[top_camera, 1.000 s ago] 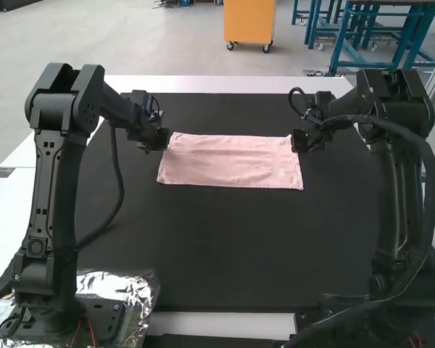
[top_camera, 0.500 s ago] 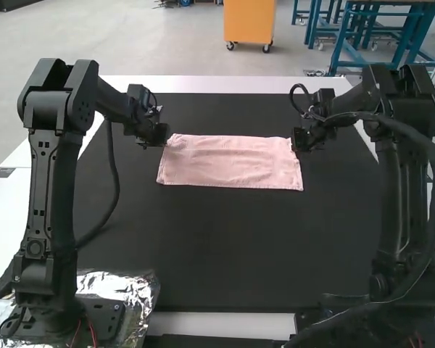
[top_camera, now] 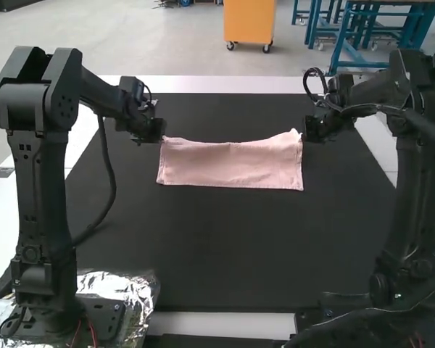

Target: Fold the towel.

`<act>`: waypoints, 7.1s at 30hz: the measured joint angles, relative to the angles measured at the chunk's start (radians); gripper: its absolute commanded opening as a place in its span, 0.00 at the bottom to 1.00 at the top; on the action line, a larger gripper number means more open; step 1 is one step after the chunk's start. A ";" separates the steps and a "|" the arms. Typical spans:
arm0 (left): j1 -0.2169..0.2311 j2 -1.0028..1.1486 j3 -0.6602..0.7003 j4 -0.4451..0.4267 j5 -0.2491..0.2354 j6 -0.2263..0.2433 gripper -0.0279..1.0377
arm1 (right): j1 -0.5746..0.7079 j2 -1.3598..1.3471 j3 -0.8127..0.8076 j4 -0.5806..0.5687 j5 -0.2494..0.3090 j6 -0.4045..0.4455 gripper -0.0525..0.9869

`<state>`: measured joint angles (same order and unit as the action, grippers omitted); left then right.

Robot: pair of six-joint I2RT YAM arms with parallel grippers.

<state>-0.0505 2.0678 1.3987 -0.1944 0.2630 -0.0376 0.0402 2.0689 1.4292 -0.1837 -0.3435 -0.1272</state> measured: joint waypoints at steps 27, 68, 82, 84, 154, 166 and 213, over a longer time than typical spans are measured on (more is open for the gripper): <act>0.005 -0.297 -0.509 0.230 -0.004 0.000 0.05 | -0.049 -0.244 -0.465 0.084 -0.072 -0.058 0.06; 0.046 -0.298 -0.484 0.259 -0.016 -0.069 0.94 | 0.023 -0.130 -0.444 0.133 -0.017 -0.043 0.03; 0.046 -0.298 -0.484 0.301 -0.016 -0.069 0.94 | -0.087 -0.320 -0.400 0.055 -0.061 -0.037 0.03; 0.046 -0.298 -0.484 0.301 -0.016 -0.069 0.94 | -0.042 -0.321 -0.393 0.056 -0.061 -0.028 0.03; 0.191 -0.298 -0.527 0.416 0.000 -0.056 0.94 | 0.565 0.126 -0.019 0.289 -0.048 0.137 0.03; 0.191 -0.298 -0.526 0.406 0.007 -0.058 0.94 | 0.565 0.233 -0.019 0.390 -0.057 0.143 0.03; 0.040 -1.958 -0.489 0.067 -0.155 -0.095 0.94 | 0.056 -1.866 -0.468 -0.053 0.091 0.292 0.94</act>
<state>-0.0101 0.1093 0.9096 -0.1276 0.1078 -0.1326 0.0959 0.2031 0.9615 -0.2371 -0.2527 0.1650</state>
